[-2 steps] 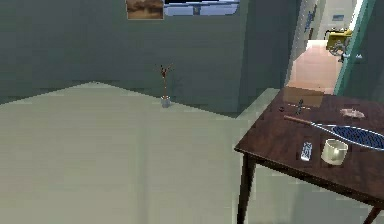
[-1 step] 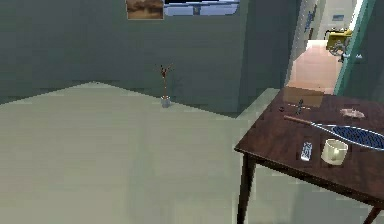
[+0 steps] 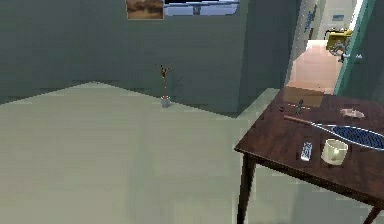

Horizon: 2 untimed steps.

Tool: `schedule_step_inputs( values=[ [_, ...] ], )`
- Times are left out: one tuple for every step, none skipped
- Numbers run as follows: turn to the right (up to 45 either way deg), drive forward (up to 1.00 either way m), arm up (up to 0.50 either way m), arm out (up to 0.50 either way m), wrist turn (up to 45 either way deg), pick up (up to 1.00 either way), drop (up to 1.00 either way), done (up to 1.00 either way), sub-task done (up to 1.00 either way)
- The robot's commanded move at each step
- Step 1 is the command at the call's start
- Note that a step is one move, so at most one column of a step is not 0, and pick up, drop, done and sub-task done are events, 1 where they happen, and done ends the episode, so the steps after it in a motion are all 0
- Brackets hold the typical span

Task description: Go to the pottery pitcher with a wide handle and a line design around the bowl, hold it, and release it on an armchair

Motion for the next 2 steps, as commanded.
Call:
schedule_step_inputs(
  values=[
    [0.0, 0.00, 0.00, 0.00, 0.0, 0.00, 1.00, 0.00, 0.00],
    [0.0, 0.00, 0.10, 0.00, 0.0, 0.00, 0.00, 0.00, 0.00]
  ],
)
